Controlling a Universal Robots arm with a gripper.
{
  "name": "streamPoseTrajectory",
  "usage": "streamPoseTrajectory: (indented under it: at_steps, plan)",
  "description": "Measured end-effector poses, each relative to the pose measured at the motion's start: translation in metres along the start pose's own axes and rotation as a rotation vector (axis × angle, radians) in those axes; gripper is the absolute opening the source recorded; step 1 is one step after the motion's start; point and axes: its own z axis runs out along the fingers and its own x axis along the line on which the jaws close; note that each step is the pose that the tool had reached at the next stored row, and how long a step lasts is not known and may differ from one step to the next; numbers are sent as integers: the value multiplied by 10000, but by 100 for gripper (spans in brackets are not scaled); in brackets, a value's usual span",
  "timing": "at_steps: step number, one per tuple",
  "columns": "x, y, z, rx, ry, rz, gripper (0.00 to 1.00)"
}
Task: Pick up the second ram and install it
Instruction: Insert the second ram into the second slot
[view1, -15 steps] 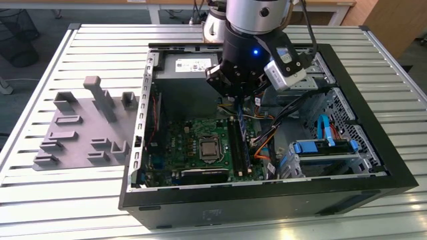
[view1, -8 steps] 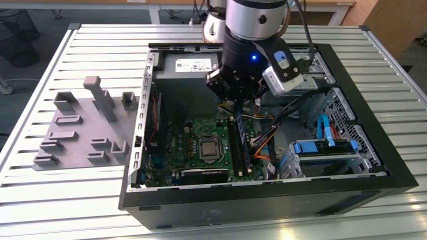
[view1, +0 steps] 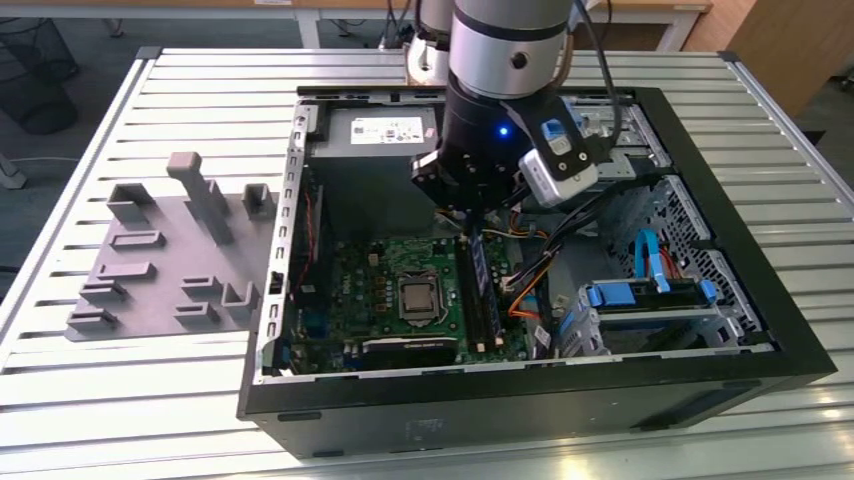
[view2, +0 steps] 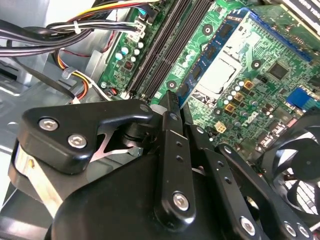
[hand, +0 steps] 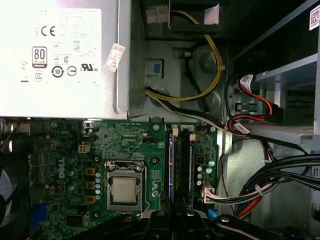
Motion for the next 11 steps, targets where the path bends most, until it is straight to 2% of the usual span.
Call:
streamPoseTrajectory:
  at_steps: [8,11]
  plan:
    - [-1,-4,20,-2,0,25,14]
    - [-4,-8,58,-9,0,26,14]
